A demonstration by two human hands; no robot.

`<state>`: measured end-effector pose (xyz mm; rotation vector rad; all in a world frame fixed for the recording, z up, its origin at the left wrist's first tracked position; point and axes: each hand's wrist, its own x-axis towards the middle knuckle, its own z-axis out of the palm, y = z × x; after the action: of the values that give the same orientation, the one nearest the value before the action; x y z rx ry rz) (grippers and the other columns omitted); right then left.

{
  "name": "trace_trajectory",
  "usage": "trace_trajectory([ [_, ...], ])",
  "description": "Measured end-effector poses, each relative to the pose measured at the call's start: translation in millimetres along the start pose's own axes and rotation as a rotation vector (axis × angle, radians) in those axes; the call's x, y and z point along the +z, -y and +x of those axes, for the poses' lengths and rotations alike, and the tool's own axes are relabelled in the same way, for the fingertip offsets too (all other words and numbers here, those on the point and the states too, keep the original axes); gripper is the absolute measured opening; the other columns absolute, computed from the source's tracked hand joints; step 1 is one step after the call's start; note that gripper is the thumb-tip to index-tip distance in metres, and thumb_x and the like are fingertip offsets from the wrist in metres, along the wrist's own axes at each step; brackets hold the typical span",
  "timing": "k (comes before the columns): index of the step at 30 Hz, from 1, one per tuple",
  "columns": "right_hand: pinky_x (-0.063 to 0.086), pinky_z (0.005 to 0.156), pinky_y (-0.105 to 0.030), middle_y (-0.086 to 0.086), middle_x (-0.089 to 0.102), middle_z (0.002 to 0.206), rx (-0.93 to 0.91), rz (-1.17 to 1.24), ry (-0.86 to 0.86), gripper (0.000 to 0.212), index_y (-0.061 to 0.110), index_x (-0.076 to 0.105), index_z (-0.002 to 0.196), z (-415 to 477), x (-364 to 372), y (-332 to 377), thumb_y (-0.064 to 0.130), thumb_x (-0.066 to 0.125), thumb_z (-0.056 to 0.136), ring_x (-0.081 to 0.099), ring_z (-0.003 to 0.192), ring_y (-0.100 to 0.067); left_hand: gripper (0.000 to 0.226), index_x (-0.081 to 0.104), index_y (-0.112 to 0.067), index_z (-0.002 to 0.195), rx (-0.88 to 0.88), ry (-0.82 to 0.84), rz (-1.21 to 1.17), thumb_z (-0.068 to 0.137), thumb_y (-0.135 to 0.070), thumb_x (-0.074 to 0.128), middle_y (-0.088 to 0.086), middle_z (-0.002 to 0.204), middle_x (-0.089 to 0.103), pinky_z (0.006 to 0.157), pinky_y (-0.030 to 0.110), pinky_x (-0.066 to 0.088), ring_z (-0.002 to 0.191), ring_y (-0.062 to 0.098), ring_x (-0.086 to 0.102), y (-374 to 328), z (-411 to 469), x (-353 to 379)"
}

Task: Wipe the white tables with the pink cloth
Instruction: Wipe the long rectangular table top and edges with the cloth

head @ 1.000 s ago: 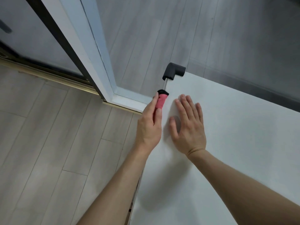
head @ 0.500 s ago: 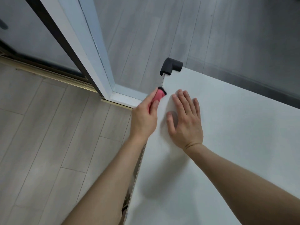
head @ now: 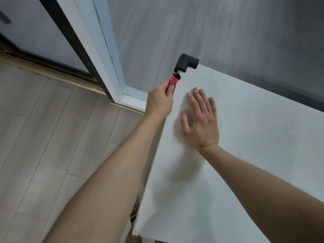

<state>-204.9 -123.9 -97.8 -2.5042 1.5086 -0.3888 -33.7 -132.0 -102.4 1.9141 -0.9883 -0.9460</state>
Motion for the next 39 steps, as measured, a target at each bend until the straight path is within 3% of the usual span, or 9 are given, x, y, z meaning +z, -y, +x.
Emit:
trace_trajectory([
  [2, 0.012, 0.135, -0.054, -0.004, 0.027, 0.178, -0.001, -0.001, -0.001, 0.065, 0.012, 0.037, 0.167, 1.0, 1.8, -1.4, 0.034, 0.047, 0.107, 0.014, 0.167, -0.018, 0.037, 0.057, -0.033, 0.151, -0.038, -0.015, -0.084, 0.114, -0.03, 0.051, -0.004, 0.122, 0.077, 0.093, 0.03, 0.054, 0.109, 0.017, 0.071, -3.0, 3.4, 1.4],
  [6, 0.013, 0.135, -0.054, -0.005, 0.026, 0.178, 0.001, -0.004, -0.003, 0.065, 0.011, 0.037, 0.167, -0.7, 1.2, -0.3, 0.034, 0.048, 0.107, 0.014, 0.167, -0.019, 0.034, 0.063, -0.039, 0.144, 0.031, -0.056, -0.076, 0.114, -0.035, 0.048, -0.012, 0.117, 0.079, 0.091, 0.032, 0.056, 0.105, 0.013, 0.072, 14.3, -61.6, -12.9],
  [14, 0.013, 0.135, -0.054, -0.005, 0.027, 0.178, -0.007, -0.007, -0.004, 0.065, 0.012, 0.037, 0.167, -0.2, 1.8, -0.3, 0.036, 0.045, 0.107, 0.014, 0.167, -0.019, 0.039, 0.064, -0.031, 0.15, 0.007, -0.066, 0.068, 0.116, -0.036, 0.045, 0.006, 0.122, 0.079, 0.083, 0.033, 0.046, 0.11, 0.033, 0.069, -1.2, -14.0, 9.4],
  [19, 0.013, 0.135, -0.054, -0.005, 0.028, 0.177, 0.0, -0.012, -0.017, 0.067, 0.011, 0.037, 0.166, -0.1, 2.4, 1.5, 0.037, 0.044, 0.106, 0.016, 0.167, -0.02, 0.04, 0.062, -0.038, 0.152, -0.021, -0.088, 0.027, 0.115, -0.041, 0.049, 0.006, 0.1, 0.079, 0.063, 0.016, 0.039, 0.078, 0.02, 0.062, 39.4, -100.0, -10.2],
  [23, 0.013, 0.135, -0.054, -0.005, 0.028, 0.177, -0.005, -0.018, -0.008, 0.066, 0.011, 0.037, 0.166, 0.2, 0.9, 1.5, 0.037, 0.045, 0.106, 0.015, 0.167, -0.02, 0.04, 0.062, -0.03, 0.153, 0.023, -0.02, 0.109, 0.116, -0.034, 0.046, 0.011, 0.114, 0.079, 0.079, 0.033, 0.044, 0.103, 0.034, 0.069, 10.0, -18.9, 5.7],
  [27, 0.013, 0.135, -0.053, -0.006, 0.029, 0.177, 0.003, -0.014, -0.008, 0.066, 0.011, 0.038, 0.166, 0.1, 0.4, 0.5, 0.036, 0.046, 0.106, 0.016, 0.167, -0.02, 0.043, 0.057, -0.033, 0.158, 0.044, -0.072, 0.042, 0.116, -0.035, 0.049, 0.001, 0.132, 0.078, 0.095, 0.026, 0.051, 0.116, 0.024, 0.072, 9.2, -23.5, 7.9],
  [32, 0.011, 0.135, -0.053, -0.005, 0.027, 0.177, 0.007, -0.033, 0.0, 0.065, 0.012, 0.037, 0.167, -0.2, -0.9, 3.3, 0.034, 0.048, 0.107, 0.015, 0.167, -0.02, 0.042, 0.06, -0.037, 0.153, -0.007, -0.088, -0.057, 0.111, -0.042, 0.054, -0.043, 0.114, 0.071, 0.078, 0.01, 0.051, 0.094, -0.011, 0.069, 61.1, -151.8, -20.3],
  [36, 0.011, 0.135, -0.053, -0.006, 0.028, 0.177, 0.013, -0.027, 0.006, 0.064, 0.011, 0.038, 0.166, 1.7, -3.1, 5.8, 0.034, 0.048, 0.107, 0.017, 0.167, -0.021, 0.041, 0.061, -0.036, 0.153, -0.005, -0.097, 0.06, 0.114, -0.036, 0.052, 0.003, 0.105, 0.081, 0.075, 0.032, 0.05, 0.089, 0.019, 0.071, 39.5, -96.8, -6.5],
  [39, 0.011, 0.135, -0.052, -0.006, 0.031, 0.176, 0.011, -0.029, -0.008, 0.064, 0.012, 0.04, 0.165, 1.2, -3.7, 4.9, 0.036, 0.048, 0.106, 0.019, 0.166, -0.022, 0.041, 0.063, -0.033, 0.153, 0.034, -0.066, 0.085, 0.114, -0.034, 0.049, 0.006, 0.115, 0.081, 0.086, 0.036, 0.053, 0.104, 0.031, 0.071, 19.1, -51.1, 2.4],
])
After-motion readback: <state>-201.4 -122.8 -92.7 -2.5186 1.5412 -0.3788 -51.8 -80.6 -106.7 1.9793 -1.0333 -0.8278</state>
